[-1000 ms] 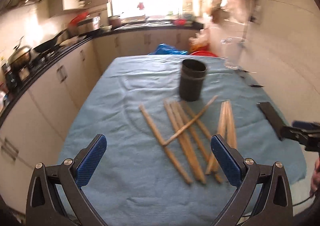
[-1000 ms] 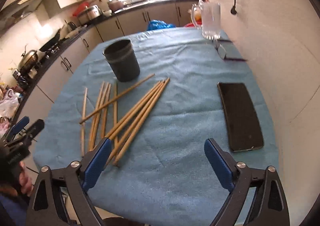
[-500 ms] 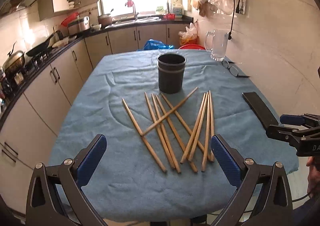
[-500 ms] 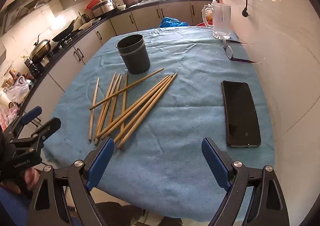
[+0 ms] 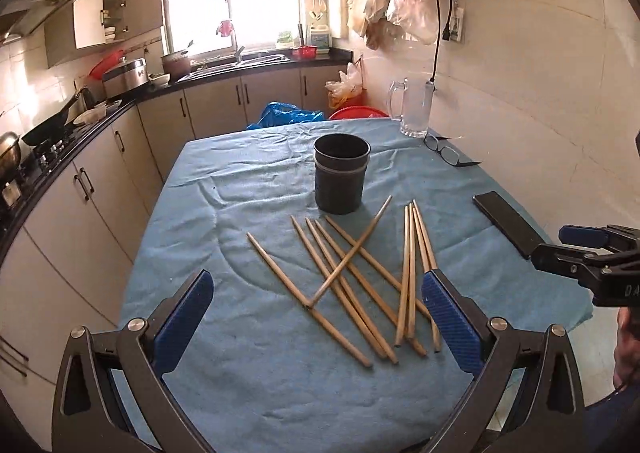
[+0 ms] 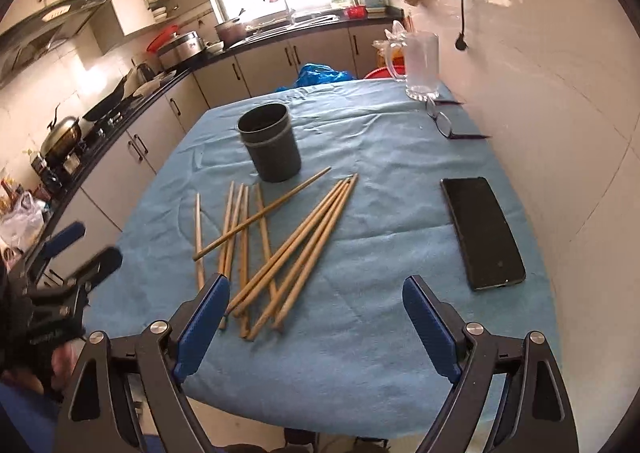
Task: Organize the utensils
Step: 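Move both open grippers over the pile of wooden chopsticks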
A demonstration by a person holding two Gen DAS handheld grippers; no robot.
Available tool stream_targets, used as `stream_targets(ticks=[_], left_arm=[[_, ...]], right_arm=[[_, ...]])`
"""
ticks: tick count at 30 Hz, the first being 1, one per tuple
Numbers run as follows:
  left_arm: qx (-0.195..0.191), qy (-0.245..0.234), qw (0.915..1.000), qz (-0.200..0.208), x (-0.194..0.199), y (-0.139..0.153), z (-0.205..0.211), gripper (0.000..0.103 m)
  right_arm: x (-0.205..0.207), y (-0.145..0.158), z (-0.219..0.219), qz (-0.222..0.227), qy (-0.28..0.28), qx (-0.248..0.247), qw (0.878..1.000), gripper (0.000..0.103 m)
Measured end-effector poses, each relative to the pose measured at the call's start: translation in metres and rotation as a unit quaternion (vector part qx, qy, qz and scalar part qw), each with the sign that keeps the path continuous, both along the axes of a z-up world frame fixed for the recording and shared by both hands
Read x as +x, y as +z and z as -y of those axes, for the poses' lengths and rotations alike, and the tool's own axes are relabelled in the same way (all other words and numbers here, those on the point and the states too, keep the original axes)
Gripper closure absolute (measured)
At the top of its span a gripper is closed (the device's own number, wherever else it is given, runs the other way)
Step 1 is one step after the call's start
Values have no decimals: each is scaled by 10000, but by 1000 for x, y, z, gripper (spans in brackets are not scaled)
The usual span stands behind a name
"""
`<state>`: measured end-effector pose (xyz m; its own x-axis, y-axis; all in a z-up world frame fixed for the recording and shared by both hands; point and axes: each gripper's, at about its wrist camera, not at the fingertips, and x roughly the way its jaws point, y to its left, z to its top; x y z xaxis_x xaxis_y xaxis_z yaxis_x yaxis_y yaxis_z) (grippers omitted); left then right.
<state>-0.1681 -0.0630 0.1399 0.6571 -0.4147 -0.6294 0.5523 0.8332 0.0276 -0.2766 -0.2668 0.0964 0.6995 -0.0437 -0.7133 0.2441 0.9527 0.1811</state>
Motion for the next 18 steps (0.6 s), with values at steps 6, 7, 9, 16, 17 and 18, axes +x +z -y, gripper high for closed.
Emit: stream_targets(ticks=[6, 7, 9, 16, 17, 18], left_arm=[[-19, -307, 9995, 57, 3, 0, -8, 0], [-11, -355, 9994, 33, 3, -1, -9, 0], [3, -419, 9991, -36, 2, -5, -11, 0], [71, -558, 9978, -345, -1, -22, -20, 0], [63, -563, 9976, -389, -1, -24, -21, 0], [54, -566, 9975, -427, 0, -25, -22, 0]], right_arm=[[-8, 0, -14, 33, -330, -20, 9994, 13], [-9, 0, -16, 15, -352, -27, 9994, 13], [-10, -2, -23, -27, -375, -45, 9993, 14], [-17, -17, -44, -323, -363, -39, 9988, 14], [-18, -19, -45, -359, -378, -35, 9986, 14], [-18, -20, -46, -399, -399, -29, 9984, 14]])
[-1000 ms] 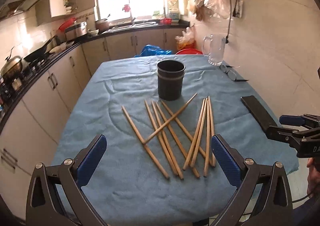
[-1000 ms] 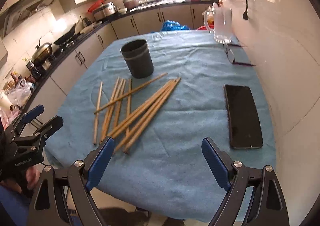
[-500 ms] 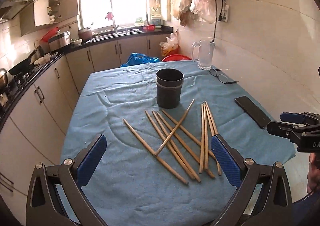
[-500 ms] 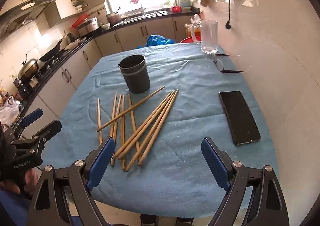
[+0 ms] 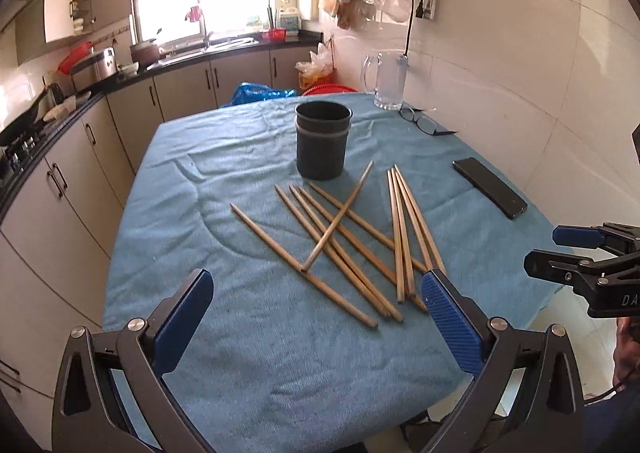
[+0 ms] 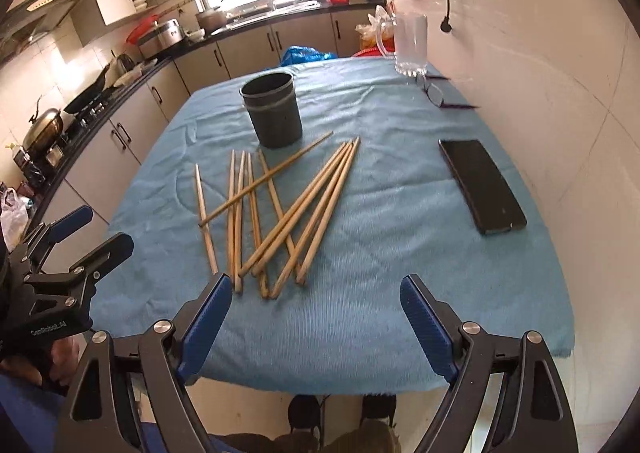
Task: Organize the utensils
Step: 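Move both open grippers over the pile of wooden chopsticks, then close the left gripper on one chopstick while the right gripper grasps another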
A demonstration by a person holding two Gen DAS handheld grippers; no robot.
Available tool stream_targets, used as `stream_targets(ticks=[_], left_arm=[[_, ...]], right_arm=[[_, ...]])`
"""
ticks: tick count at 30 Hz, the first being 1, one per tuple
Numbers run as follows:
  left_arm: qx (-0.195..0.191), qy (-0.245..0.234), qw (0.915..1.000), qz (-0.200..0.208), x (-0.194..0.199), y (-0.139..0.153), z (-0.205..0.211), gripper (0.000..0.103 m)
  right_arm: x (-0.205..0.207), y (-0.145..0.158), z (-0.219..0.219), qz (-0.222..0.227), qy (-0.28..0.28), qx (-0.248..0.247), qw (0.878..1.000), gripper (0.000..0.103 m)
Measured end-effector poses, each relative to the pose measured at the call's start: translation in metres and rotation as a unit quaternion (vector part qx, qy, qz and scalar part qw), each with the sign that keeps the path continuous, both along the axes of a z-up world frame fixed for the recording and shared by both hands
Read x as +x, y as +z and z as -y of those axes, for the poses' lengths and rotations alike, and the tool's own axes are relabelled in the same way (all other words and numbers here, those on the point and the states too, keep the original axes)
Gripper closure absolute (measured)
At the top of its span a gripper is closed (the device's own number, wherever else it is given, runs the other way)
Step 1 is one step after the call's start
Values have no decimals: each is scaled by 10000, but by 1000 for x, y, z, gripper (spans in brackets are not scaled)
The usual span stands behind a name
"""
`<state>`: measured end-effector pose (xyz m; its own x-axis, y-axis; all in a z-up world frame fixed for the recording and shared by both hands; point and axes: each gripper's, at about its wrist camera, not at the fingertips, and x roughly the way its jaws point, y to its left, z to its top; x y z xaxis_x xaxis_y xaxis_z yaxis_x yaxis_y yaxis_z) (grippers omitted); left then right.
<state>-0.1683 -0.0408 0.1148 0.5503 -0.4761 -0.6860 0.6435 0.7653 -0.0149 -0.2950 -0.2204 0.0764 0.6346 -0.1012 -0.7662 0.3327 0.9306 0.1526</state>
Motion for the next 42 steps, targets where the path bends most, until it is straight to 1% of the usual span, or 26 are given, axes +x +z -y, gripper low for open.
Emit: stream_targets(ticks=[8, 11, 15, 19, 24, 26, 29, 32, 33, 35, 36, 37, 38, 39, 40, 41, 42], left_arm=[[-65, 38, 9998, -163, 10, -5, -4, 0], [-90, 101, 9995, -280, 17, -9, -5, 0], [-109, 194, 9988, -428, 26, -14, -5, 0], [-38, 317, 9982, -504, 36, -18, -5, 0], [58, 513, 9972, -540, 49, -17, -10, 0], [55, 557, 9965, -627, 55, -15, -12, 0], [65, 520, 9950, -845, 66, -16, -9, 0], [25, 556, 9941, -930, 75, -15, -3, 2], [-12, 566, 9937, -969, 78, -14, -2, 3], [-70, 568, 9929, -1041, 80, -14, 3, 4], [-57, 551, 9930, -1043, 81, -15, 5, 5], [-27, 530, 9931, -1042, 81, -15, 8, 8], [34, 493, 9931, -1064, 81, -17, 11, 13], [79, 457, 9928, -1103, 82, -19, 14, 16], [95, 440, 9925, -1138, 82, -20, 15, 22], [99, 422, 9920, -1182, 83, -21, 16, 26], [96, 414, 9916, -1219, 83, -22, 17, 26]], right_arm=[[5, 1, -7, -168, -25, -82, 9998, 14], [7, 2, -10, -211, -15, -131, 9997, 14], [9, 4, -6, -263, -100, -137, 9995, 14], [19, 2, 1, -331, -75, -113, 9994, 14], [44, -2, 24, -373, -73, 184, 9991, 14], [59, -3, 39, -371, -124, 430, 9983, 15], [81, -3, 57, -300, -150, 736, 9967, 20], [106, -12, 74, -386, -143, 1153, 9925, 33], [114, -15, 80, -404, -172, 1320, 9903, 39], [129, -22, 89, -487, -241, 1514, 9870, 40], [138, -26, 94, -576, -241, 1561, 9858, 43], [144, -31, 96, -641, -240, 1592, 9849, 51], [151, -36, 100, -743, -262, 1621, 9836, 54], [156, -41, 103, -840, -293, 1653, 9822, 62], [162, -47, 108, -915, -351, 1734, 9800, 70], [165, -53, 113, -949, -411, 1816, 9779, 71], [169, -58, 117, -1004, -463, 1880, 9759, 71]])
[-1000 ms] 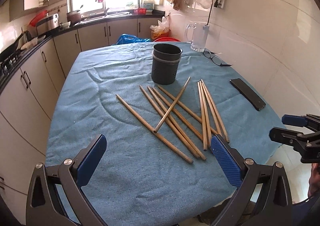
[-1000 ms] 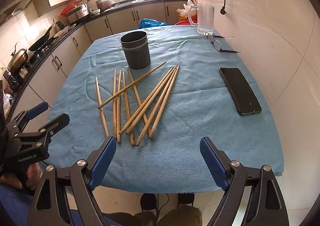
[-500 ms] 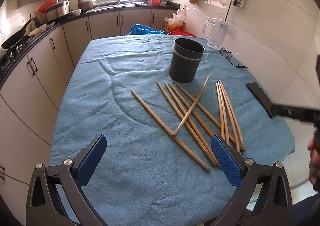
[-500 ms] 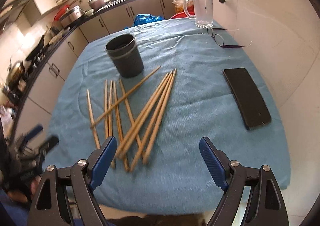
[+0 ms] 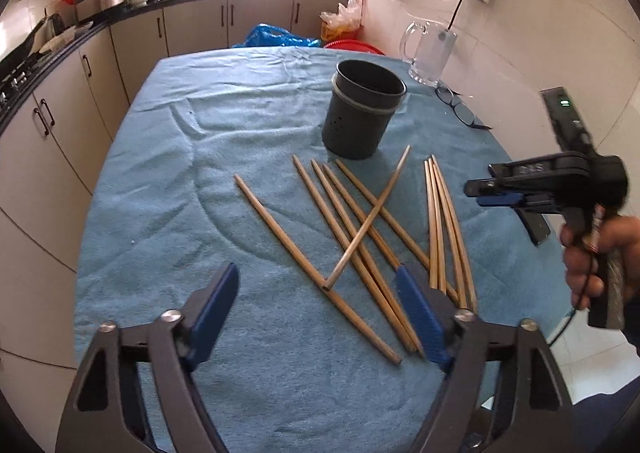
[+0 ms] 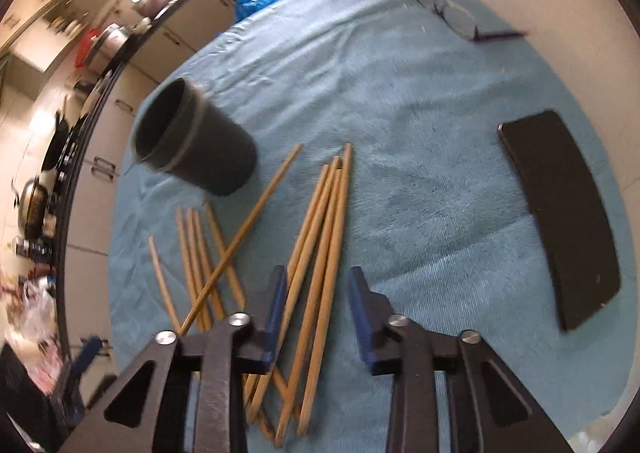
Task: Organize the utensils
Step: 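Close the left gripper on one chopstick while the right gripper grasps another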
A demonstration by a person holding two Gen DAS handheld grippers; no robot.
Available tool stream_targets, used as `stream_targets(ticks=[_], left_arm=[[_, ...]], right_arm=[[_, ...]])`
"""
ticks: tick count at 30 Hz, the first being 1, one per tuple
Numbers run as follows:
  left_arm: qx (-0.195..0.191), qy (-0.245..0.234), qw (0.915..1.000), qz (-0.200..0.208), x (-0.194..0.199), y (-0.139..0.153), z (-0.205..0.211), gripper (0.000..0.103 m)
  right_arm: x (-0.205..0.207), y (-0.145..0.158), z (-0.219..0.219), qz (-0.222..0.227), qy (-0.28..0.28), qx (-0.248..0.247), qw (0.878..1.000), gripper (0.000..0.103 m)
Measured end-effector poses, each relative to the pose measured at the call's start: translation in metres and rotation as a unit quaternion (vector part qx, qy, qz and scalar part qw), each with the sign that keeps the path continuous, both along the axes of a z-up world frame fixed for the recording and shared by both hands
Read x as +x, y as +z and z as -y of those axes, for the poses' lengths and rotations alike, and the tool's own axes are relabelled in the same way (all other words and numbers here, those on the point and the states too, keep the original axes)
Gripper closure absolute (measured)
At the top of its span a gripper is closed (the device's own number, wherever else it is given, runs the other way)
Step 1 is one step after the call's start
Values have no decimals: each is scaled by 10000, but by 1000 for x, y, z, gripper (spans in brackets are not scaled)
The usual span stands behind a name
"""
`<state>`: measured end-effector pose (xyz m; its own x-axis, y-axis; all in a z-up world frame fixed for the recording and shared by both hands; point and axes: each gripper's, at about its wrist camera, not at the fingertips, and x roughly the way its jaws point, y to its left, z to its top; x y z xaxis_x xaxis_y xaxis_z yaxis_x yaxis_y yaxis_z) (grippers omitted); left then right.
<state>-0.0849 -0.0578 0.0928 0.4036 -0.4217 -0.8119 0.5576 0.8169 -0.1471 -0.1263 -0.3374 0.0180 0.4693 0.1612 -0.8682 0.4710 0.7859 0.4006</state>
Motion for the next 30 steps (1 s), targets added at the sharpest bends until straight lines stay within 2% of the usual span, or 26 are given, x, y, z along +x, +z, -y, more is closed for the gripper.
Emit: stream_targets(ticks=[3, 5, 8, 10, 16, 23, 27, 30], left_arm=[[-14, 26, 10000, -23, 1, -1, 1, 27], [0, 36, 10000, -29, 1, -1, 2, 27], [18, 66, 10000, -68, 4, -2, 3, 27], [16, 106, 9999, -88, 7, -2, 4, 27], [40, 112, 9998, -126, 18, -2, 13, 27], [102, -338, 9990, -291, 42, -7, 60, 27], [361, -733, 9965, -165, 45, -14, 97, 27], [573, -992, 9933, -133, 45, -22, 121, 27]], right_arm=[[11, -16, 11, -179, -106, 182, 9996, 78], [19, -22, 15, -270, -117, 257, 9992, 78], [27, -27, 15, -329, -87, 235, 9991, 78], [32, -30, 16, -448, -79, 180, 9988, 85], [37, -37, 18, -708, -12, 41, 9975, 92], [42, -35, 16, -847, 204, -299, 9958, 93], [37, -34, 19, -864, 289, -431, 9949, 96], [21, -35, 29, -868, 220, -302, 9955, 96]])
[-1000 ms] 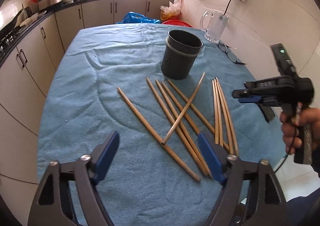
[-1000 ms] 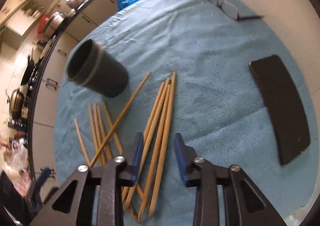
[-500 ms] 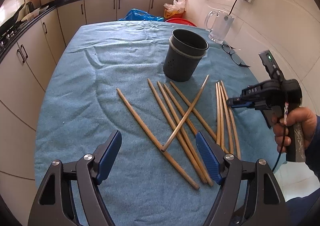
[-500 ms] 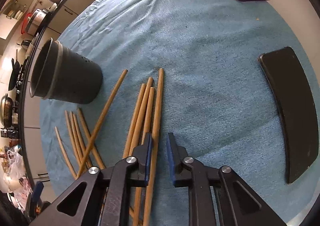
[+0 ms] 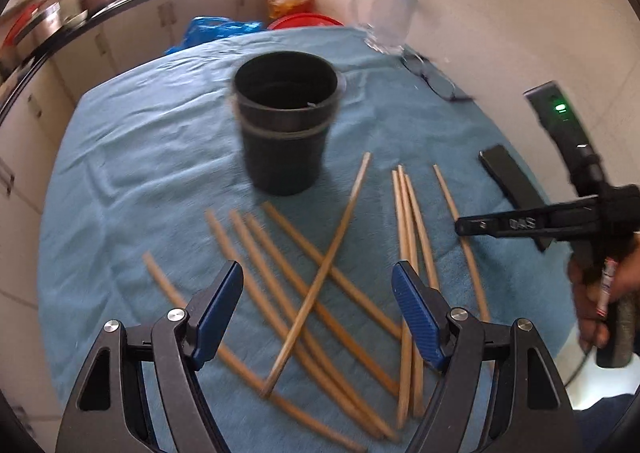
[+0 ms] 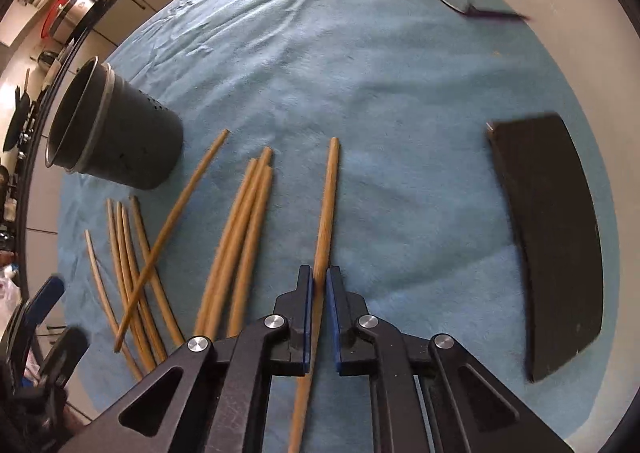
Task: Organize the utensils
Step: 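Close the left gripper on one chopstick while the right gripper grasps another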
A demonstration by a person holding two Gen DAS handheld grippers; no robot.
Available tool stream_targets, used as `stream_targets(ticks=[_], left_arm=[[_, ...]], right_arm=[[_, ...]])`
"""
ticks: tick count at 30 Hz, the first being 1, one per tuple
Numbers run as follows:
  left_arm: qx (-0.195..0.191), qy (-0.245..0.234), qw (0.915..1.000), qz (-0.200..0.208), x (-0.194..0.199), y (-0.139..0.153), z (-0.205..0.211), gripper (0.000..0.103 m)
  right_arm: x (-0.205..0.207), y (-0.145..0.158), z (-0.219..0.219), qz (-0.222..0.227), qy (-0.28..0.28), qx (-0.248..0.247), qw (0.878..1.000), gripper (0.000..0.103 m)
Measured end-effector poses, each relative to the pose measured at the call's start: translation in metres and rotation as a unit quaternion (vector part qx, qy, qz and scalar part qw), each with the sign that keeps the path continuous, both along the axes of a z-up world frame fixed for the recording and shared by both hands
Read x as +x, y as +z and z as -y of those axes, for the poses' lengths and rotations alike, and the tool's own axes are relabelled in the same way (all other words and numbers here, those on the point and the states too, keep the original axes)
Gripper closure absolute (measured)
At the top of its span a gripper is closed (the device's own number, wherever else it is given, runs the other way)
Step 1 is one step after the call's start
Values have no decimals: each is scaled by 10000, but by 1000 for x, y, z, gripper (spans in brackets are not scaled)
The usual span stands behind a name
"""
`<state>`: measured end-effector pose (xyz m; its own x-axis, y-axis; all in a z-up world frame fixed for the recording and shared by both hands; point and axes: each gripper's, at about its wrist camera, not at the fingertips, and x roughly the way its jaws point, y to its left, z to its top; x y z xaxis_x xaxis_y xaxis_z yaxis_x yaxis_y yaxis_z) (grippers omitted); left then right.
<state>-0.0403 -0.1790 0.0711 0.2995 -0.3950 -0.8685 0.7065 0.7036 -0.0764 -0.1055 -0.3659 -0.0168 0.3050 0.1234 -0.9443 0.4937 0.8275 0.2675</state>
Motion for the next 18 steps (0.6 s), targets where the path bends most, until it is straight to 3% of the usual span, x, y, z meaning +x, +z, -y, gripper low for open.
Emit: stream_targets(ticks=[5, 12, 18], left_arm=[[477, -339, 9982, 97, 4, -19, 39, 28], [1041, -445, 9935, 93, 20, -43, 68, 41], [1219, -494, 9913, -83, 25, -56, 78, 65]], right_arm=[[-24, -3, 9, 78, -138, 306, 9994, 96], [-34, -6, 13, 170, -158, 564, 9981, 96], [-39, -7, 16, 239, -155, 722, 9970, 95]])
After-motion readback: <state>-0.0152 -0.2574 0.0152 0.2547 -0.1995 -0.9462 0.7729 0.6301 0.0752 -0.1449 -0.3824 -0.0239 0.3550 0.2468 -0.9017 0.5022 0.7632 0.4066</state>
